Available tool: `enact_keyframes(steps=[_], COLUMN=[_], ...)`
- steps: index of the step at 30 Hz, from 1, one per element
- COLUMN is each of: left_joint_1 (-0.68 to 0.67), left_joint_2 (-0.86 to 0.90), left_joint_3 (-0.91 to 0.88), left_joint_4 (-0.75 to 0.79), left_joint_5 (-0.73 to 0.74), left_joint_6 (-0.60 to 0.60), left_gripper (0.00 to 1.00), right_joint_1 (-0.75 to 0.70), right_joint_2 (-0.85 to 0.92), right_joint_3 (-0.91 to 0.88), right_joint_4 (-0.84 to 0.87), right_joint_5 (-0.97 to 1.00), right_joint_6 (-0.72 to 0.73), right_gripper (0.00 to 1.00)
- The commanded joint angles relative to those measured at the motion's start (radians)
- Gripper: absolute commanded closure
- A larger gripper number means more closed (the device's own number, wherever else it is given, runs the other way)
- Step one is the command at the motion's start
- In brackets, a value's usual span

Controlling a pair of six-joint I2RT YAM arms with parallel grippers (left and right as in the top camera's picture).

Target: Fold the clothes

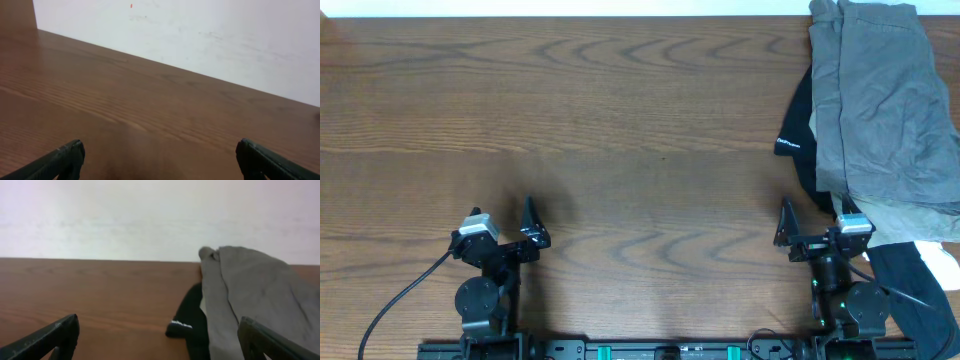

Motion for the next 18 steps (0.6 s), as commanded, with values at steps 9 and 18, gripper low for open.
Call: enact_keyframes(steps=[9, 18], left_joint_1=[0.002, 0.001], left_joint_2=[0.024, 0.372], left_joint_3=[0.059, 0.325], left_joint_4=[-0.010, -0.049], left_joint_5=[0.063, 0.136], left_joint_6=[-0.018, 0.031], left_gripper=[0.02, 0.02], right_joint_1=[-0.009, -0.009], right_joint_2=[0.024, 0.374], right_joint_3=[0.052, 0.333], right_joint_4=[0.062, 0.055], right_joint_5=[-0.025, -0.011], right_joint_6=[0.012, 0.017], right_gripper=[0.01, 0.01])
